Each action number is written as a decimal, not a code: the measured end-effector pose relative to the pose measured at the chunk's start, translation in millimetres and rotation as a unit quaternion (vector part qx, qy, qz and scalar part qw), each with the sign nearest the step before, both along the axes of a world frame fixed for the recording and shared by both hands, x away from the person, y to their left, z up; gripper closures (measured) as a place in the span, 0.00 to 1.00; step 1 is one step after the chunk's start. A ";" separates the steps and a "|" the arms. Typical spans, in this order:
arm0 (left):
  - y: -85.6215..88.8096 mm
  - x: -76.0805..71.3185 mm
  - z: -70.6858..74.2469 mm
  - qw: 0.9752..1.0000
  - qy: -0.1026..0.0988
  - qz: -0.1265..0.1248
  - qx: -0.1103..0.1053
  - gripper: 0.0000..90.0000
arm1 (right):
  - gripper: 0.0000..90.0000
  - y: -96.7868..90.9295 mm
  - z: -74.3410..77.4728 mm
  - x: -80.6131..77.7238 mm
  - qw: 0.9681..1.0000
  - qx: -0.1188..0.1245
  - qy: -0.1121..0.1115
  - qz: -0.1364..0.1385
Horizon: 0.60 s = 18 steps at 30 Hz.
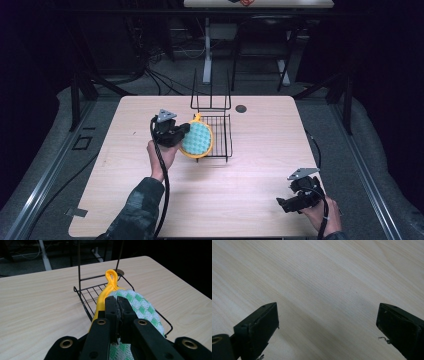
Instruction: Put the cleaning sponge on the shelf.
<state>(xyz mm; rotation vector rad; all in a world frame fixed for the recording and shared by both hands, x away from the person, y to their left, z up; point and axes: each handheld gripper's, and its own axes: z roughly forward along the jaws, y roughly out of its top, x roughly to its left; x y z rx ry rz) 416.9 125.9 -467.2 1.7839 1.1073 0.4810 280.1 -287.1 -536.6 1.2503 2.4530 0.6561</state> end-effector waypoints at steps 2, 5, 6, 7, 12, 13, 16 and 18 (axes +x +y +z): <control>-0.4 1.1 -1.0 1.000 -0.002 0.004 0.000 0.98 | 0.04 -0.2 0.0 0.1 1.000 -0.001 0.000 0.001; -1.5 4.6 -4.0 1.000 0.000 0.010 -0.004 0.98 | 0.04 0.0 0.2 -0.1 1.000 0.001 0.000 -0.001; -1.5 4.6 -4.0 1.000 0.000 0.010 -0.004 0.98 | 0.04 0.0 0.2 -0.1 1.000 0.001 0.000 -0.001; -2.0 5.5 -4.8 1.000 0.000 0.011 -0.004 0.98 | 0.04 0.0 0.0 -0.1 1.000 0.001 0.000 -0.001; -5.8 10.3 -9.1 1.000 0.002 0.018 -0.008 0.98 | 0.04 -0.1 -0.2 0.0 1.000 0.001 0.001 -0.001; -6.7 11.1 -10.0 1.000 0.002 0.019 -0.010 0.98 | 0.04 -0.1 -0.2 0.0 1.000 0.001 0.001 -0.001; -9.7 14.3 -13.7 0.999 0.005 0.026 -0.019 0.98 | 0.04 -0.6 -0.3 0.1 1.000 -0.002 0.000 0.000; -10.1 15.3 -14.6 0.999 0.007 0.025 -0.021 0.98 | 0.04 -0.6 -0.3 0.1 1.000 -0.001 0.000 0.000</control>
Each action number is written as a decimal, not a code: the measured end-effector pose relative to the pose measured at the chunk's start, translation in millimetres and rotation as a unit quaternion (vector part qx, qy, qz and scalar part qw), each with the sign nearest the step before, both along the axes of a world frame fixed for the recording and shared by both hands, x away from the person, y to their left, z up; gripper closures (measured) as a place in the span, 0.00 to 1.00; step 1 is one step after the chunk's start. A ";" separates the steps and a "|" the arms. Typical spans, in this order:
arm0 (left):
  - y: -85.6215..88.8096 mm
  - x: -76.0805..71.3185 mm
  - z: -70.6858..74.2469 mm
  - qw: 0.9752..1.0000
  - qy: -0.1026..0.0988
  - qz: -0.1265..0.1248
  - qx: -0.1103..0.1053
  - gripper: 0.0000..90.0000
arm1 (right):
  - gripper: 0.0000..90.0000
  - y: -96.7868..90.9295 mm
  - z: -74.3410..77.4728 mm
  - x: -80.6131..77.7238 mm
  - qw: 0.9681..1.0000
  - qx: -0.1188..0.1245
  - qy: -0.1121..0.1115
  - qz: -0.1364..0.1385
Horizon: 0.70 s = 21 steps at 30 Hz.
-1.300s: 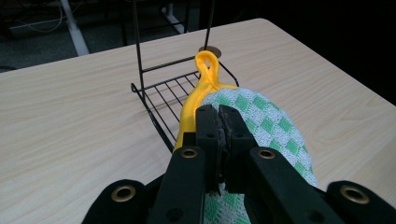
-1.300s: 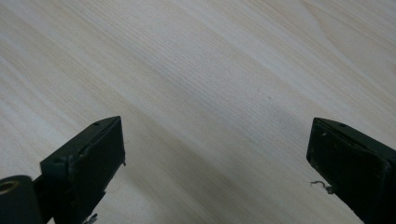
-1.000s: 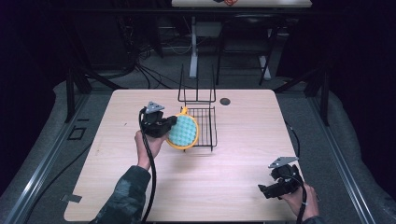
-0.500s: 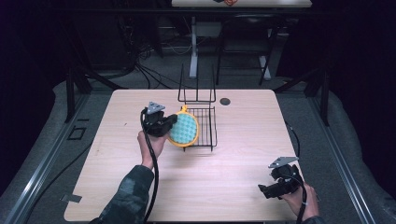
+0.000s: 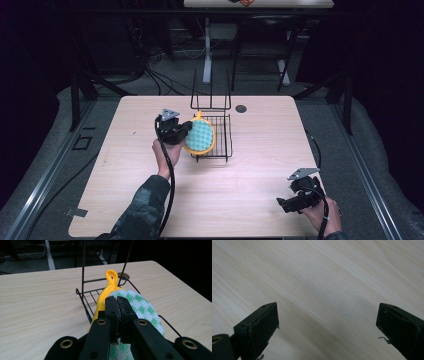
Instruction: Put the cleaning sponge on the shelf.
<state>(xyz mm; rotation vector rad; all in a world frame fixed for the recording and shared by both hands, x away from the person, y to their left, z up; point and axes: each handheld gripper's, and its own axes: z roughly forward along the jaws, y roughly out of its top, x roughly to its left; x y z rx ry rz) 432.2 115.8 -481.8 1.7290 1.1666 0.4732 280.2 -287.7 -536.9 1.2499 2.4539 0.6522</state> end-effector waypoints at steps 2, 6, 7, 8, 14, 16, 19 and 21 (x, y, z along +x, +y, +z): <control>-1.6 1.7 -2.1 1.000 0.003 0.003 -0.005 0.98 | 0.04 0.0 -0.1 0.1 1.000 0.000 0.000 0.001; -4.7 6.0 -5.3 1.000 0.009 0.004 -0.013 0.98 | 0.04 0.4 -0.3 0.0 1.000 0.003 0.002 -0.001; -6.0 6.9 -5.9 1.000 0.011 0.005 -0.016 0.98 | 0.04 0.4 -0.3 0.0 1.000 0.003 0.002 -0.001; -7.3 8.2 -6.5 1.000 0.011 0.005 -0.018 0.98 | 0.04 0.3 -0.3 0.0 1.000 0.003 0.002 -0.001; -13.9 13.8 -9.6 0.999 0.020 0.008 -0.026 0.98 | 0.04 0.5 -0.5 -0.1 1.000 0.003 0.003 -0.001; -16.4 16.0 -11.6 0.999 0.023 0.008 -0.032 0.98 | 0.04 0.3 -0.5 -0.3 1.000 0.002 0.003 0.000; -19.0 18.4 -14.5 0.999 0.027 0.009 -0.029 0.98 | 0.04 0.2 -0.2 -0.5 1.000 0.001 0.004 0.000; -20.5 19.6 -16.7 0.999 0.031 0.010 -0.030 0.98 | 0.05 -0.1 0.1 -0.8 1.000 0.002 0.004 -0.001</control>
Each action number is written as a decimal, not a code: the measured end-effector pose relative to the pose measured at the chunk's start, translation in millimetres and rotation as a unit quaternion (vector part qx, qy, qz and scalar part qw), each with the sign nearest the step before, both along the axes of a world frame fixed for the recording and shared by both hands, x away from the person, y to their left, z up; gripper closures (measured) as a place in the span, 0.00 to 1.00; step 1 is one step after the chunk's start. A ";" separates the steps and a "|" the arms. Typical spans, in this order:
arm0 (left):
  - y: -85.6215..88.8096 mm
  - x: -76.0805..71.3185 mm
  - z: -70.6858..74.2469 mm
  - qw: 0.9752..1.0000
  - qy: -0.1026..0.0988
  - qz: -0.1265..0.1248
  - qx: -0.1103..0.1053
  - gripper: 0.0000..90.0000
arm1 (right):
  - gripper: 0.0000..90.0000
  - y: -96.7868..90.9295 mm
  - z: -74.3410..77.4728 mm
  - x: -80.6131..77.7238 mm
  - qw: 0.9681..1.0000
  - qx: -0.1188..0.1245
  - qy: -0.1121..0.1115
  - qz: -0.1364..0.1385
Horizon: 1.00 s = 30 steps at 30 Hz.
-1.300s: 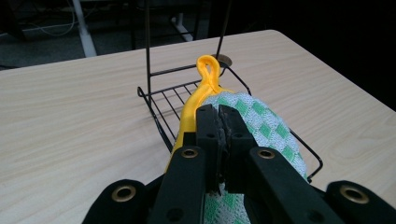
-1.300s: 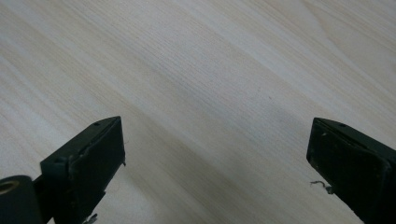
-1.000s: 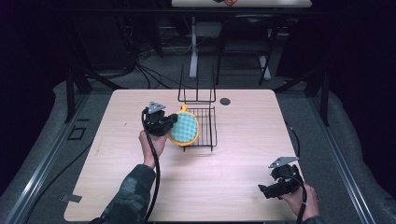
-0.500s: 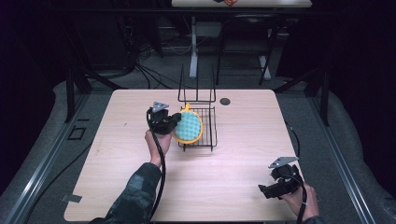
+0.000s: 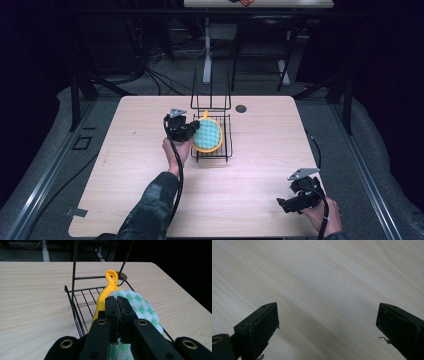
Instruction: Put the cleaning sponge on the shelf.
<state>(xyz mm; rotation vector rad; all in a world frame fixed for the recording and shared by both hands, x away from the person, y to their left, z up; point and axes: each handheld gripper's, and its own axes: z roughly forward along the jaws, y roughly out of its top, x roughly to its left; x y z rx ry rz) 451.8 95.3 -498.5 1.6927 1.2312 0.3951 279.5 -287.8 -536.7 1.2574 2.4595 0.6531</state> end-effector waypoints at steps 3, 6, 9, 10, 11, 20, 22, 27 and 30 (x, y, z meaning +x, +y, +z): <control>-1.4 1.5 -3.1 1.000 0.005 0.005 -0.002 0.98 | 0.05 0.5 -0.1 0.0 1.000 0.000 -0.003 0.000; -3.0 2.9 -6.3 1.000 0.007 0.007 -0.004 0.98 | 0.05 0.6 0.0 0.0 1.000 -0.001 -0.001 0.001; -5.5 4.5 -9.1 1.000 0.011 0.008 -0.001 0.98 | 0.05 0.6 0.0 -0.1 1.000 0.000 -0.001 0.000; -6.4 5.0 -10.0 1.000 0.014 0.006 0.000 0.98 | 0.05 0.5 -0.1 -0.1 1.000 -0.001 -0.001 0.001; -7.4 5.6 -11.0 1.000 0.014 0.007 0.002 0.98 | 0.05 0.5 0.0 -0.1 1.000 -0.001 -0.001 0.001; -15.5 10.0 -20.0 1.000 0.023 0.006 0.017 0.98 | 0.05 0.9 -0.5 0.0 1.000 0.002 -0.002 0.001; -16.9 11.3 -22.7 0.999 0.027 0.006 0.018 0.98 | 0.05 0.9 -0.6 -0.1 1.000 0.002 -0.001 0.001; -19.2 14.5 -28.5 0.999 0.036 0.008 0.025 0.98 | 0.05 0.5 -0.9 0.2 1.000 -0.001 -0.001 0.001; -20.5 16.3 -30.9 0.999 0.041 0.007 0.030 0.98 | 0.05 0.5 -1.1 0.3 1.000 -0.001 -0.001 0.002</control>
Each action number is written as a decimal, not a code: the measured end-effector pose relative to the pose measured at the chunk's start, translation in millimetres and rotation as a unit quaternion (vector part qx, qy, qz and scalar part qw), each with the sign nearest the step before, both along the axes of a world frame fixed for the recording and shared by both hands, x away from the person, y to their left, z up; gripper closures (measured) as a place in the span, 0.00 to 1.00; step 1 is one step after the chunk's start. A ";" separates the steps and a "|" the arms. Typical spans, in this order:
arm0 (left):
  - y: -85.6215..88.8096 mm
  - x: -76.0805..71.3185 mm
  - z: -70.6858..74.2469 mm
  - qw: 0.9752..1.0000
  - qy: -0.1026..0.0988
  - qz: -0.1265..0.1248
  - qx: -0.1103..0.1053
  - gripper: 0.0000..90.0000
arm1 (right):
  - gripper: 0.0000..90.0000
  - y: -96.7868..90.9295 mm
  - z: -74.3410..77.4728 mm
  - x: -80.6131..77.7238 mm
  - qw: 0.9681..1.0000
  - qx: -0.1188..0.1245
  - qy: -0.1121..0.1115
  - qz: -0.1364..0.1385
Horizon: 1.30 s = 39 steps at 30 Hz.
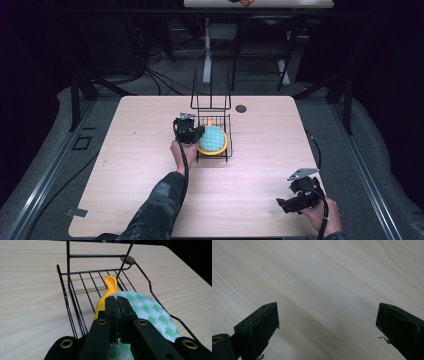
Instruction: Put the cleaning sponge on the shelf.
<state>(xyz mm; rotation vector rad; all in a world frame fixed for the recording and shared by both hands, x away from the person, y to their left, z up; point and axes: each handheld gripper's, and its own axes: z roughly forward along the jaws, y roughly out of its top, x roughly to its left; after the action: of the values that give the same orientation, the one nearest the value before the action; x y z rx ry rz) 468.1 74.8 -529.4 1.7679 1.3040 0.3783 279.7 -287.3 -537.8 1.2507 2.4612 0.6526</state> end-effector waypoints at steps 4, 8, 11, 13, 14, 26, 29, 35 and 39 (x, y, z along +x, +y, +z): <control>-0.7 2.3 -2.9 1.000 0.006 -0.003 0.002 0.97 | 0.05 0.8 -0.4 -0.4 1.000 0.004 0.003 -0.001; -1.3 4.0 -4.7 1.000 0.008 -0.003 0.001 0.96 | 0.05 0.7 -0.5 -0.3 1.000 0.005 0.003 -0.001; -1.1 5.2 -5.6 1.000 0.010 0.002 -0.001 0.92 | 0.05 0.8 -0.6 -0.3 1.000 0.005 0.003 -0.001; -0.8 5.5 -5.2 1.000 0.010 0.000 0.003 0.89 | 0.05 0.9 -0.6 -0.2 1.000 0.005 0.002 -0.001; -0.6 5.5 -4.5 1.000 0.008 -0.001 0.006 0.87 | 0.05 1.0 -0.6 -0.2 1.000 0.005 0.002 -0.001; 8.1 0.9 9.4 0.999 0.006 -0.013 0.041 0.31 | 0.05 1.0 -0.8 -0.1 1.000 0.004 0.002 0.001; 9.9 -3.1 15.4 0.998 0.001 -0.024 0.053 0.26 | 0.05 1.2 -0.7 -0.3 1.000 0.004 0.003 -0.001; 16.9 -11.6 27.5 0.997 -0.001 -0.037 0.061 0.17 | 0.05 1.4 -0.7 -0.3 1.000 0.005 0.002 -0.001; 21.3 -17.2 35.9 0.997 -0.002 -0.043 0.066 0.16 | 0.05 1.4 -0.6 -0.4 1.000 0.004 0.002 -0.001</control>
<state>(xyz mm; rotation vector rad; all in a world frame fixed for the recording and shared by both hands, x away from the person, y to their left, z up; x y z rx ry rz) 450.8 96.1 -493.5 1.9259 1.2208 0.4275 279.4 -285.9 -538.4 1.2591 2.4630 0.6604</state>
